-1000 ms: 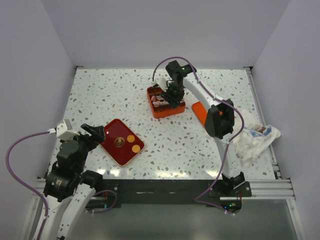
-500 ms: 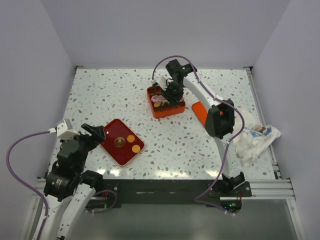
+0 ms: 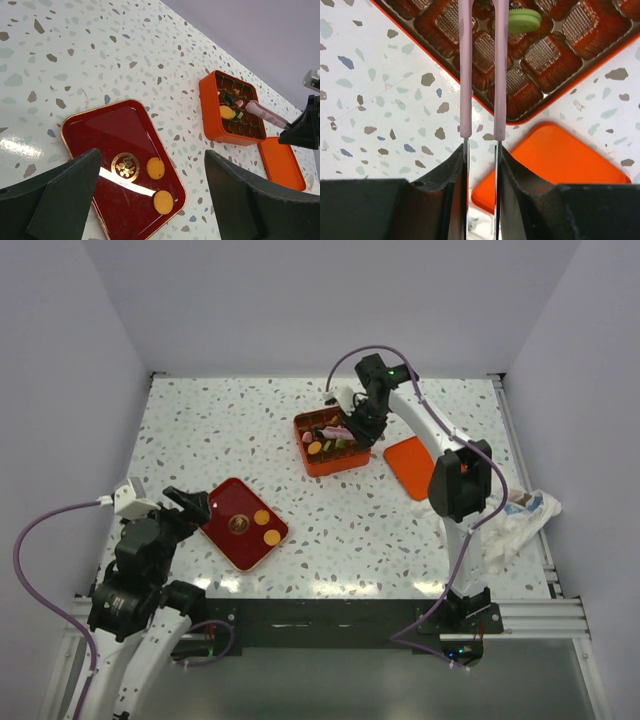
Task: Pack the cookies
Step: Place the fake cookies in the packing box.
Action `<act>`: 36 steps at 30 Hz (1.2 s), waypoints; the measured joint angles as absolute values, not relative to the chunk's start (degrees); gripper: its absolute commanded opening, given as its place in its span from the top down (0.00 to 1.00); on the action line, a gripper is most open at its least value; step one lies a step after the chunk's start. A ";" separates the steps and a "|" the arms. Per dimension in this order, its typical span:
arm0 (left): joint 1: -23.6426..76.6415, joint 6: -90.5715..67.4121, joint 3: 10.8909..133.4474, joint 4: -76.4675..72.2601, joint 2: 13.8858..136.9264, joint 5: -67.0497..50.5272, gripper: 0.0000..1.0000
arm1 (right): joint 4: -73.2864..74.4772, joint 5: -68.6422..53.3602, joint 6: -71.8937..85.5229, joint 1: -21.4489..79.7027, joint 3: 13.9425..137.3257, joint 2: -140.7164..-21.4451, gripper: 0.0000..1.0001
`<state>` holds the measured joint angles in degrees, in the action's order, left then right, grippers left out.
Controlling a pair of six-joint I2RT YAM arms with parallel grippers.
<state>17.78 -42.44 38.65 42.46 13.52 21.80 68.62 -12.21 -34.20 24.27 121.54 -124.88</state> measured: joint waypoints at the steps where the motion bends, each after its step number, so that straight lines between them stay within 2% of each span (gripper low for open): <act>1: 17.78 -42.44 38.65 42.46 13.61 21.80 0.11 | 68.62 -12.19 -34.15 24.08 121.32 -124.77 0.83; 36: 17.78 -42.46 38.65 42.46 13.61 21.67 0.11 | 68.34 -12.99 -34.06 24.40 120.18 -127.50 0.83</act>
